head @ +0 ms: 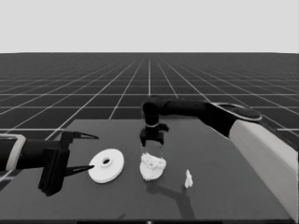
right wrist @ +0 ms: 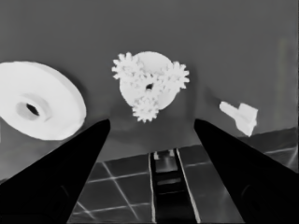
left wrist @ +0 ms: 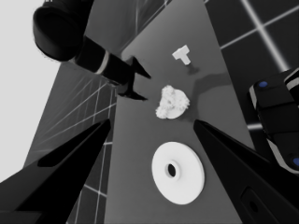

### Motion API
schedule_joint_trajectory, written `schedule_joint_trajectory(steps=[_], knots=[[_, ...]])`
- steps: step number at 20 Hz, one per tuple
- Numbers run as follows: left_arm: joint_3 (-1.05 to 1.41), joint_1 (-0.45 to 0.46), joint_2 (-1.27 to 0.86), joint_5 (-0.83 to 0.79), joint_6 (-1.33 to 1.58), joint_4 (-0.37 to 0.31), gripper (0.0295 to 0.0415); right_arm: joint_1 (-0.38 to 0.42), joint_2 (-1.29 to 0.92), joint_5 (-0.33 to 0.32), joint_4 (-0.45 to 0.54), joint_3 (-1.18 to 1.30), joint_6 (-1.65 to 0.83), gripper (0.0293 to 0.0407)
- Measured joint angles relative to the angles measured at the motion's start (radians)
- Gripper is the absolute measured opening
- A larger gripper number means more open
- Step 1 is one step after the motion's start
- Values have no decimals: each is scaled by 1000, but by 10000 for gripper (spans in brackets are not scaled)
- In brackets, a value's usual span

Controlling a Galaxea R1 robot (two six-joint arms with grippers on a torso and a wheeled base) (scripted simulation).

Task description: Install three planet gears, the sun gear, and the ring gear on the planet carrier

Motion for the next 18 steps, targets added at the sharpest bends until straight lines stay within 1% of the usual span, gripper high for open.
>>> schedule_joint_trajectory(steps=[2, 7, 8, 9, 10, 11, 12, 14, 17, 18], knots=[[0, 0, 0, 0, 0, 0, 385, 53, 5, -2, 48, -17, -154, 385], [0, 0, 0, 0, 0, 0, 385, 75, 8, -2, 72, -31, -234, 385], [0, 0, 0, 0, 0, 0, 385, -77, -263, 163, -230, 428, -641, 406], [0, 0, 0, 0, 0, 0, 385, -275, -681, 261, -411, 780, -898, 395], [0, 0, 0, 0, 0, 0, 385, -384, -941, 317, -518, 988, -1049, 389], [0, 0, 0, 0, 0, 0, 385, -443, -1087, 351, -581, 1112, -1138, 386], [0, 0, 0, 0, 0, 0, 385, -475, -1170, 372, -618, 1186, -1190, 385], [0, 0, 0, 0, 0, 0, 385, -504, -1244, 391, -653, 1254, -1239, 385], [0, 0, 0, 0, 0, 0, 385, -516, -1275, 399, -667, 1282, -1259, 385], [-115, 6, 187, 434, -485, 377, 392, -517, -1278, 400, -669, 1285, -1262, 385]])
